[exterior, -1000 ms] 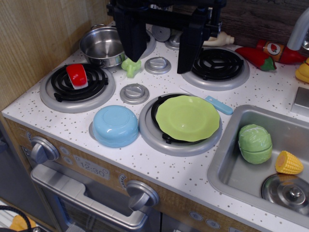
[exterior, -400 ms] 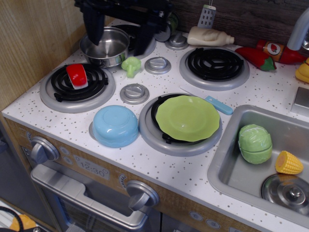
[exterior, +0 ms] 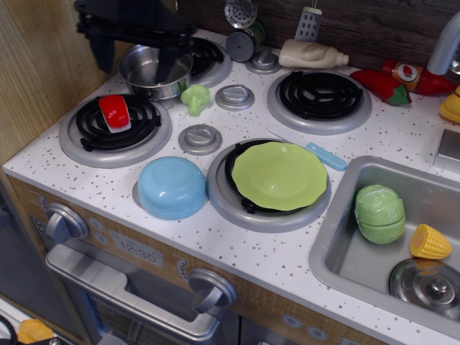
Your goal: Put sushi on plate
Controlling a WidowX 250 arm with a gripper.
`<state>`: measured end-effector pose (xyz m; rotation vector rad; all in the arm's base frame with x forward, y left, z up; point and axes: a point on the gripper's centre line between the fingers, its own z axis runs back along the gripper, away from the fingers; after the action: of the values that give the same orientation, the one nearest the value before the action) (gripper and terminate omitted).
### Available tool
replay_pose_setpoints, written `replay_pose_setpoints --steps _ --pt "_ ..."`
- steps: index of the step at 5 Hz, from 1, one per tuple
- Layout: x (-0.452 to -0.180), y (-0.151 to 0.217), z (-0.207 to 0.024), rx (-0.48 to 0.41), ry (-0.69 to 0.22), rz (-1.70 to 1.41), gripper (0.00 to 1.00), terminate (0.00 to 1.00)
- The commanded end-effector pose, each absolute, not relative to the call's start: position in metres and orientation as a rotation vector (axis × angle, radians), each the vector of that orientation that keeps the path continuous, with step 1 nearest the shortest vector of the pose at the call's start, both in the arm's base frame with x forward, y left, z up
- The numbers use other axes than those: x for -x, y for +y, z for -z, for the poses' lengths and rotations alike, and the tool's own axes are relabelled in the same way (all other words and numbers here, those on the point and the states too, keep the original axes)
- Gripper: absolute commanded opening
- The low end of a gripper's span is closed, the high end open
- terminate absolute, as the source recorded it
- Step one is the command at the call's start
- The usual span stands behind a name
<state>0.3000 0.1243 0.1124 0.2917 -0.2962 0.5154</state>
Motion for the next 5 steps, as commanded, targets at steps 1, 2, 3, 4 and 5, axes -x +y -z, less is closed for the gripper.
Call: replay_pose_setpoints --steps 1,2,3,4,5 --pt "-0.304 0.167 -0.093 -0.321 -0.380 -0.535 1.00 0.00" --pt "-0.299 0.173 -0.079 -0.311 -0.374 -0.524 1.00 0.00" --pt "-0.297 0.173 -0.066 -0.278 -0.394 -0.530 1.00 0.00" --pt "-0.303 0.174 -0.067 -0.248 -0.398 -0.498 1.00 0.00" --pt "-0.305 0.172 -0.070 -0.247 -0.400 -0.491 1.00 0.00"
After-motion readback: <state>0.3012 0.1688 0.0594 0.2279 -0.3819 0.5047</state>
